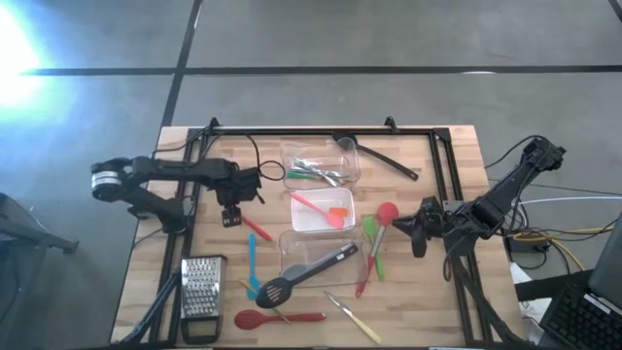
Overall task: Pick & Place Kitchen Items
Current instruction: Put the red spatula into the white bin
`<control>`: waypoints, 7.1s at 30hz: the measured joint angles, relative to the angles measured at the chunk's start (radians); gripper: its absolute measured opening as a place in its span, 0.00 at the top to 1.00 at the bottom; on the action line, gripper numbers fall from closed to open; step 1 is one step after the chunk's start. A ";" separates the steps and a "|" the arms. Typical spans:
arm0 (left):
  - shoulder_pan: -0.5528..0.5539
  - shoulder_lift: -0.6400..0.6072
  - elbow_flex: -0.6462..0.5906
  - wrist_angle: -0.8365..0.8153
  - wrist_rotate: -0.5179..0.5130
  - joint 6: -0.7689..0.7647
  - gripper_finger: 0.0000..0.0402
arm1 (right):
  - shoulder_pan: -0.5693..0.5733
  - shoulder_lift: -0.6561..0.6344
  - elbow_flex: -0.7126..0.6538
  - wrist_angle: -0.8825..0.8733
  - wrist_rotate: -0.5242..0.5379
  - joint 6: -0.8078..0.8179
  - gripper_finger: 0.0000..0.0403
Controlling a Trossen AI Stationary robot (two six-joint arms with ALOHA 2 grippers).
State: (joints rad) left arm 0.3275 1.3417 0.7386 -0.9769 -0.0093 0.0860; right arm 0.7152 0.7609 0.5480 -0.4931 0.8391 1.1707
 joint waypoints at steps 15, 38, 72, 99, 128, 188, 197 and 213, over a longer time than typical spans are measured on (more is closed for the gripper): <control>0.021 0.092 -0.006 0.076 0.039 -0.138 0.41 | -0.009 0.000 0.000 0.002 0.000 -0.022 0.89; 0.017 0.149 0.007 0.073 -0.007 -0.027 0.39 | -0.009 0.000 0.000 0.000 -0.036 -0.026 0.89; 0.066 0.157 -0.014 0.087 -0.161 0.187 0.32 | -0.009 0.000 0.000 0.038 -0.035 -0.020 0.89; 0.076 0.158 -0.038 0.177 -0.160 0.249 0.32 | -0.009 0.005 0.000 0.057 -0.035 -0.029 0.89; 0.173 0.157 -0.074 0.215 0.041 0.344 0.92 | -0.009 0.006 0.000 0.064 -0.060 -0.030 0.89; 0.243 0.285 -0.025 0.167 0.001 -0.003 0.55 | -0.009 0.006 0.000 0.064 -0.085 -0.030 0.89; 0.242 0.259 -0.022 0.158 0.020 0.060 0.94 | -0.009 0.006 0.000 0.064 -0.088 -0.030 0.89; 0.240 0.046 0.048 0.056 0.052 0.048 0.94 | -0.009 0.005 0.000 0.065 -0.092 -0.022 0.89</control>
State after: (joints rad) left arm 0.5678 1.3877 0.7871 -0.9206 0.0424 0.1345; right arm 0.7063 0.7662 0.5476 -0.4278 0.7468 1.1484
